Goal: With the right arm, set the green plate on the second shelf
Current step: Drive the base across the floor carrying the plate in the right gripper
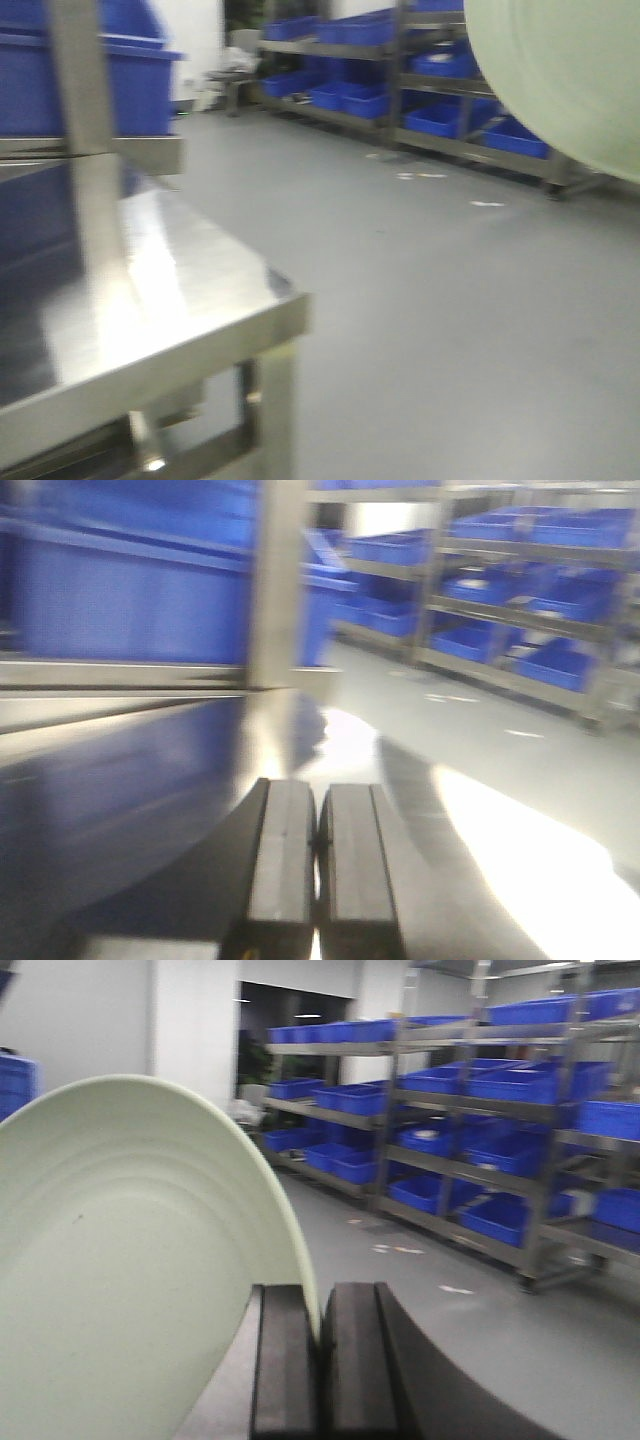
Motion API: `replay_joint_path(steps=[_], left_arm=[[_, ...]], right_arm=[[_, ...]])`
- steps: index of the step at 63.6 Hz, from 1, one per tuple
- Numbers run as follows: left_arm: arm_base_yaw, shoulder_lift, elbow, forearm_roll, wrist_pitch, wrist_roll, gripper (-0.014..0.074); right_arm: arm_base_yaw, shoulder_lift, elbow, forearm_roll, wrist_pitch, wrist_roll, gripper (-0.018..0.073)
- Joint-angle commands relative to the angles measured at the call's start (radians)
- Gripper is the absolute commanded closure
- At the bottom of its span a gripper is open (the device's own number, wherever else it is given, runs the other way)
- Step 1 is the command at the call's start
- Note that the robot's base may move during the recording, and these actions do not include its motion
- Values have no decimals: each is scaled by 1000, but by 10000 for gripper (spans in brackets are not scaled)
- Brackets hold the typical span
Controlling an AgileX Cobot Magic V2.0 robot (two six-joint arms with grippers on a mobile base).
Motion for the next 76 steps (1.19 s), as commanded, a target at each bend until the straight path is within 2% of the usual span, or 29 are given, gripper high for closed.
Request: replay_joint_path(steps=[1, 76], left_arm=[[0, -17, 41, -3, -80, -4, 465], [0, -17, 41, -3, -80, -4, 465]], right_arm=[[-4, 6, -32, 8, -121, 6, 529], [-4, 6, -32, 8, -121, 6, 529]])
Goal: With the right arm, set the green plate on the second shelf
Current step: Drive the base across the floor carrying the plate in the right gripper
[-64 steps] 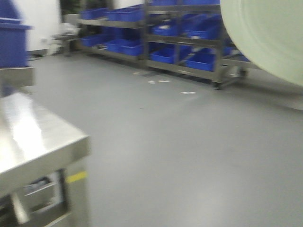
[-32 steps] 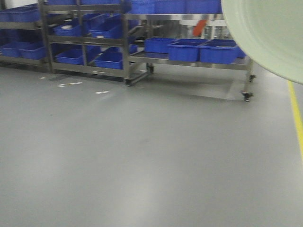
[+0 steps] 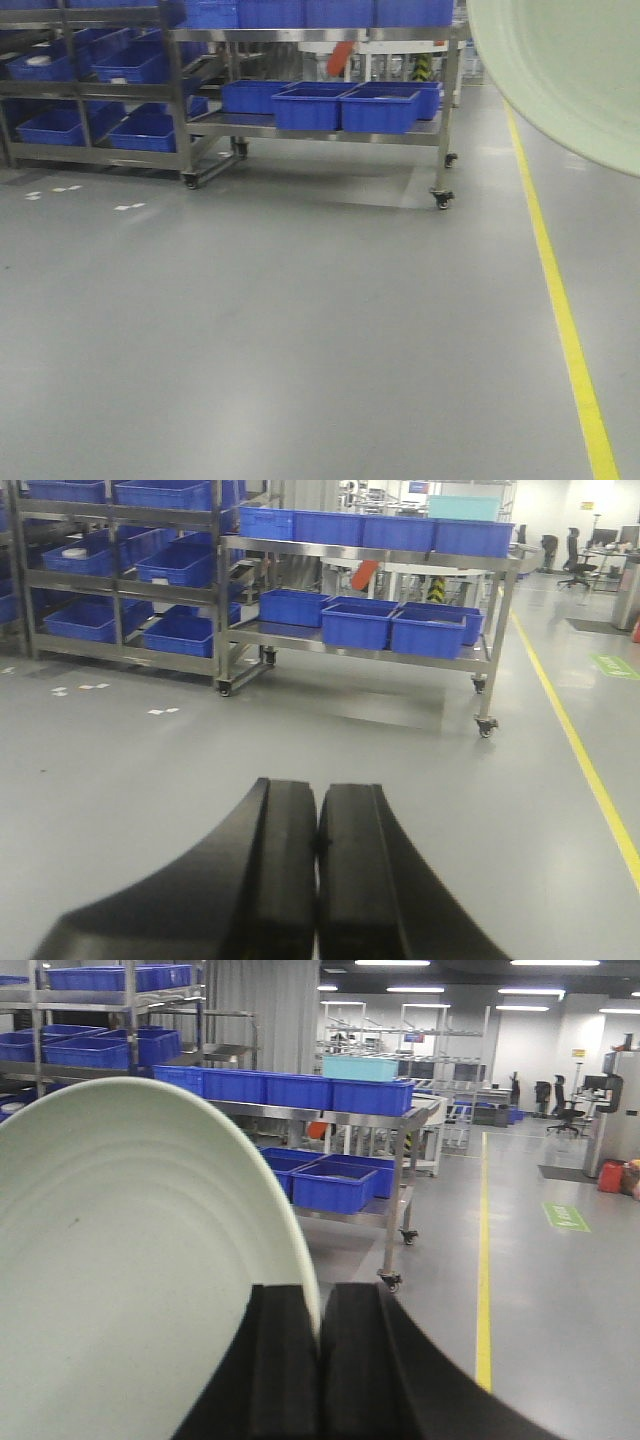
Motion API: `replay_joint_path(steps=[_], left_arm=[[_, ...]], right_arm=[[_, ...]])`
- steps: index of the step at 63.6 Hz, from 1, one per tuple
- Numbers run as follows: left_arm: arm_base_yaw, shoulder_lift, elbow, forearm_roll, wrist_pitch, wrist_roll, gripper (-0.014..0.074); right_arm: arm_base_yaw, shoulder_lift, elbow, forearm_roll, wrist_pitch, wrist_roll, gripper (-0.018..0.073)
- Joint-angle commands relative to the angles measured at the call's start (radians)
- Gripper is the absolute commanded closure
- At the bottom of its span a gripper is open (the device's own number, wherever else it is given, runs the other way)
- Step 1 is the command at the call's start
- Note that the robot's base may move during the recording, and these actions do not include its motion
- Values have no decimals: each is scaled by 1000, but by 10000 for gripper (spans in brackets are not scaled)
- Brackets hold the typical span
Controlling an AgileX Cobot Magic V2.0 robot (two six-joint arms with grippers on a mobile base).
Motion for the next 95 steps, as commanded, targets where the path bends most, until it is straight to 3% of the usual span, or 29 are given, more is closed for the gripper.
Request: replay_joint_path(steps=[1, 95], left_arm=[[0, -17, 41, -3, -80, -4, 465], [0, -17, 41, -3, -80, -4, 465]], right_arm=[[-4, 6, -32, 8, -116, 4, 529], [-4, 6, -32, 8, -116, 4, 529]])
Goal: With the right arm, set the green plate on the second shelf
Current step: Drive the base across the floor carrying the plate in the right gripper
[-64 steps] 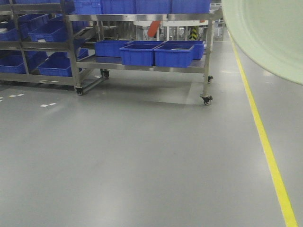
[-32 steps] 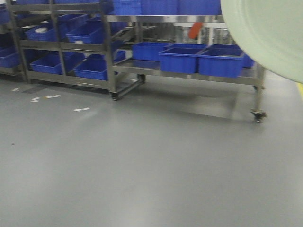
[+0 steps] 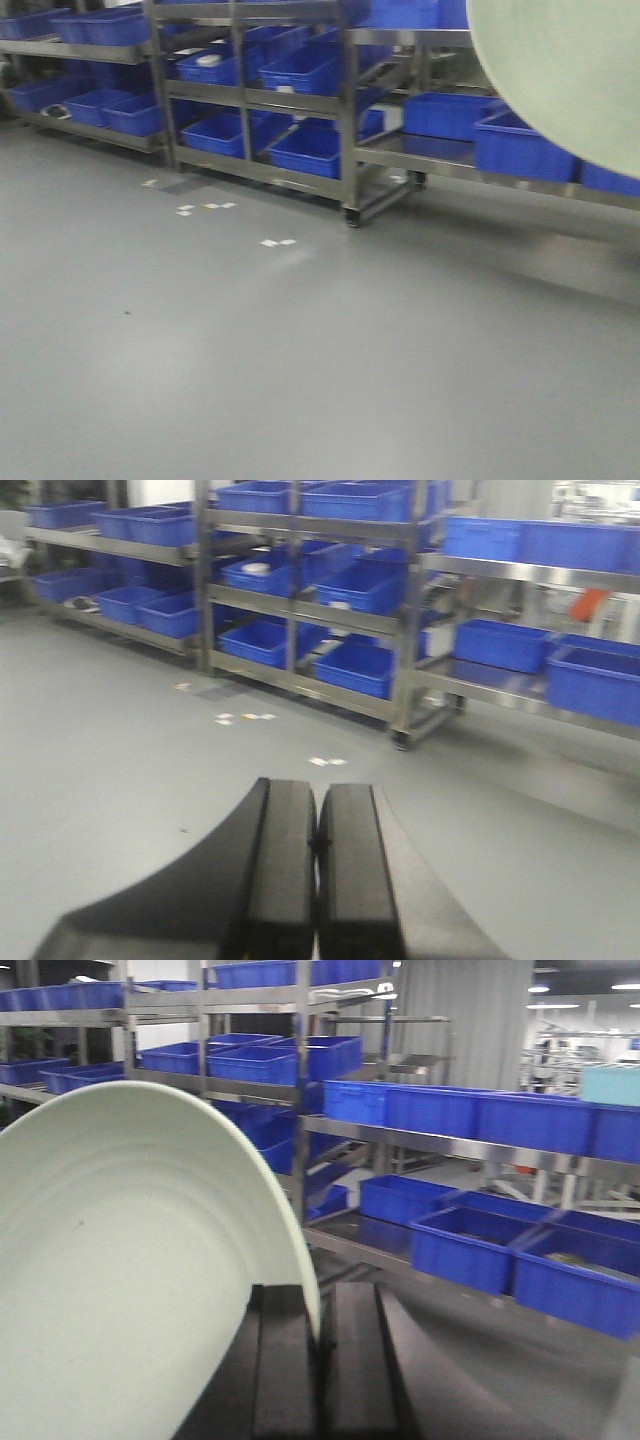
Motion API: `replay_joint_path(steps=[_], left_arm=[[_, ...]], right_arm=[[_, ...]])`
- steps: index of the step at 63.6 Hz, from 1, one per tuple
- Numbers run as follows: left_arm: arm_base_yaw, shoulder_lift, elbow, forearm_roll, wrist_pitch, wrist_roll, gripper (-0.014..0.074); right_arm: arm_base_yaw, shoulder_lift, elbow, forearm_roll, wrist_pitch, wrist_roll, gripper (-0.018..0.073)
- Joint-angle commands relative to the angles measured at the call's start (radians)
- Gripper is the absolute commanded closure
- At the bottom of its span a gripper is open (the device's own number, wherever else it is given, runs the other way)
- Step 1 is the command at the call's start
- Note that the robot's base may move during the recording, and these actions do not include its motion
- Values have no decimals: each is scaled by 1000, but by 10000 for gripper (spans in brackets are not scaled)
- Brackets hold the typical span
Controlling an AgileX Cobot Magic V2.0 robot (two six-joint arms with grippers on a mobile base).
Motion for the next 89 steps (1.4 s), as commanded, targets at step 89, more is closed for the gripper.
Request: replay_joint_path(steps=[89], left_arm=[[0, -17, 41, -3, -80, -4, 465]], right_arm=[[-4, 6, -32, 8, -113, 4, 529]])
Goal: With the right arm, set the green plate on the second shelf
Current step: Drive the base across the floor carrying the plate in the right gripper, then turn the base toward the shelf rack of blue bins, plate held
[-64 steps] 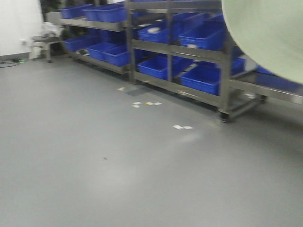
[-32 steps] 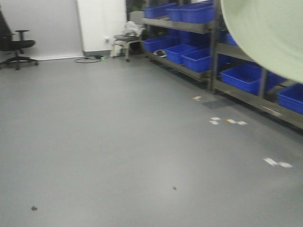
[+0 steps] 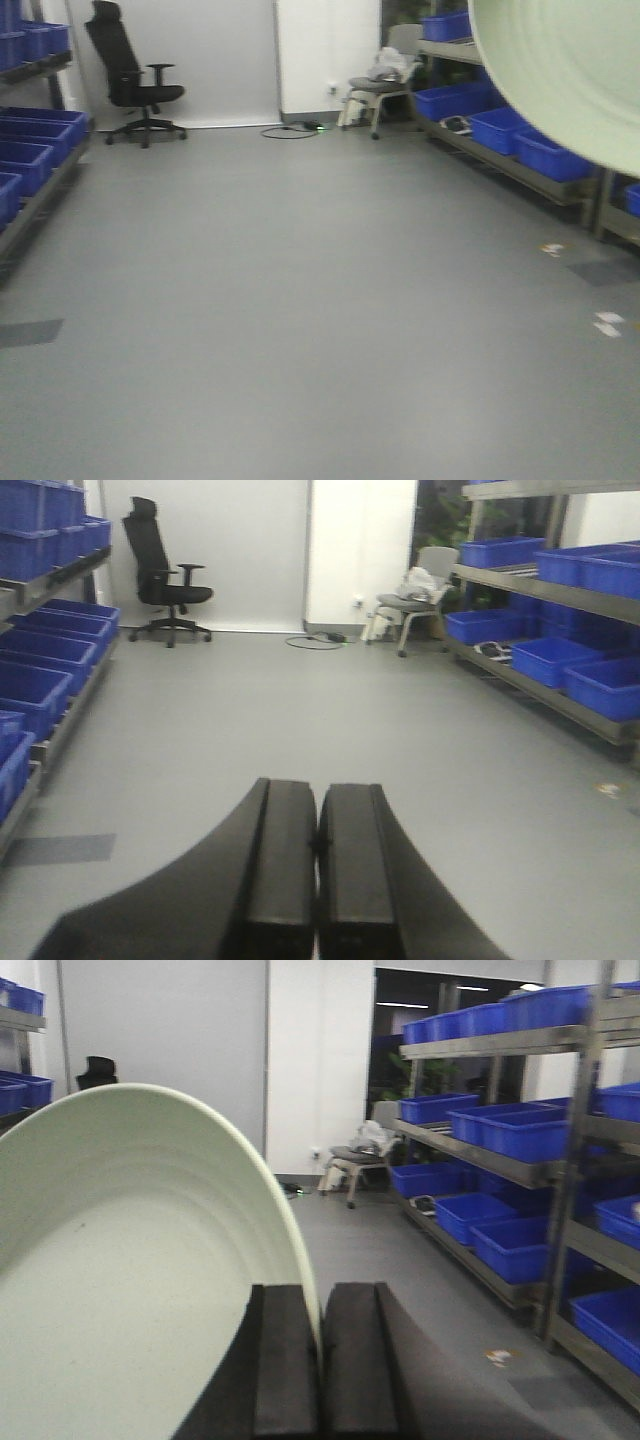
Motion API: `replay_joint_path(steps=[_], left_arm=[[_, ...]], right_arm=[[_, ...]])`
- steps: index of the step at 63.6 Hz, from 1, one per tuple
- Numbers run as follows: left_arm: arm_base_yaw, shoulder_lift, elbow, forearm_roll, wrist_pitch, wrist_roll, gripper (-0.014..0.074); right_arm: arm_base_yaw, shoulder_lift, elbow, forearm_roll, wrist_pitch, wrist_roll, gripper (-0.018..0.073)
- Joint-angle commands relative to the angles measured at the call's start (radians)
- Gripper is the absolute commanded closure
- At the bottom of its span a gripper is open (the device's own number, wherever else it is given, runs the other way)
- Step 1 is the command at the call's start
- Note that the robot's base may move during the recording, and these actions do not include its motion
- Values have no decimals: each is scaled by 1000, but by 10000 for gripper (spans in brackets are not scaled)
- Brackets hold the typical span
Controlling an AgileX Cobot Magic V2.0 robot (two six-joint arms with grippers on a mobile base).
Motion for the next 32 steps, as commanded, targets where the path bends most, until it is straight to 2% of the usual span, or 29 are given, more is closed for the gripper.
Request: replay_joint_path(steps=[1, 32], left_arm=[[0, -17, 41, -3, -80, -4, 465], [0, -17, 41, -3, -80, -4, 465]], right_arm=[[-4, 6, -32, 8, -109, 4, 529], [-4, 6, -32, 8, -109, 4, 529]])
